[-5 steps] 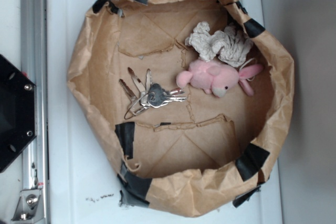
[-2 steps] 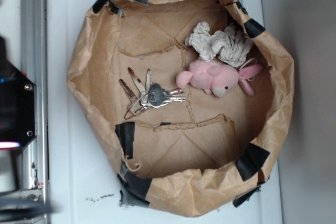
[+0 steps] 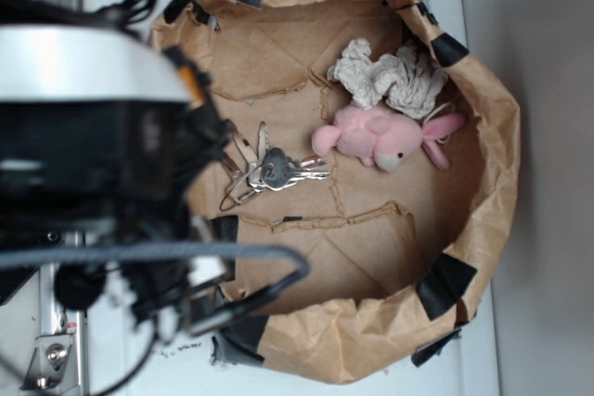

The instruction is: Grab the silver keys.

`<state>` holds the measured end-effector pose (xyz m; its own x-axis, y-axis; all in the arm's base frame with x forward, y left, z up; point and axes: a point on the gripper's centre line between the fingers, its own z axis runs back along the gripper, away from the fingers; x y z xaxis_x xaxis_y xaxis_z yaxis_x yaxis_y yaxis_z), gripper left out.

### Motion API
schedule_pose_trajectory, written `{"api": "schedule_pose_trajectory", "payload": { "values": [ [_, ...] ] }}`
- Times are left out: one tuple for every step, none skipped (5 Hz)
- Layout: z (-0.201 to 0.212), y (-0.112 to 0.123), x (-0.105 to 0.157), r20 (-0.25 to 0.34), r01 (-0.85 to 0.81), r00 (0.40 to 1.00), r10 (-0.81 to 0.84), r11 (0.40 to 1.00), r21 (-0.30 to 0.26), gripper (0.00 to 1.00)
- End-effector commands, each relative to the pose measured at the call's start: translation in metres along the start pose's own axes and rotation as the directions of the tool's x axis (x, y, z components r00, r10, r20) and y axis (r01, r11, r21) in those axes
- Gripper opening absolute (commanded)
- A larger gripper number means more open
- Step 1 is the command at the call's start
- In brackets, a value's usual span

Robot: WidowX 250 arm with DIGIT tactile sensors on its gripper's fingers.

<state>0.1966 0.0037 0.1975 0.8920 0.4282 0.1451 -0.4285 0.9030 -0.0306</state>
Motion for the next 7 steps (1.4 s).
{"api": "schedule_pose_trajectory", "payload": {
  "values": [
    [-0.038,0.019,0.027,0.034,-0.044,0.998,0.045,0.999,-0.013,1.00],
    [-0.061,0.017,0.033,-0.030,-0.011,1.000,0.011,1.000,-0.026,1.00],
    [-0.074,0.015,0.037,-0.119,-0.004,0.993,-0.004,0.998,-0.065,1.00],
    [-0.074,0.015,0.037,-0.119,-0.004,0.993,-0.004,0.998,-0.065,1.00],
    [-0.074,0.015,0.037,-0.119,-0.004,0.993,-0.004,0.998,-0.065,1.00],
    [-0.074,0.015,0.037,-0.119,-0.004,0.993,-0.004,0.998,-0.065,1.00],
    [-0.074,0.015,0.037,-0.119,-0.004,0.993,-0.004,0.998,-0.065,1.00]
  ]
}}
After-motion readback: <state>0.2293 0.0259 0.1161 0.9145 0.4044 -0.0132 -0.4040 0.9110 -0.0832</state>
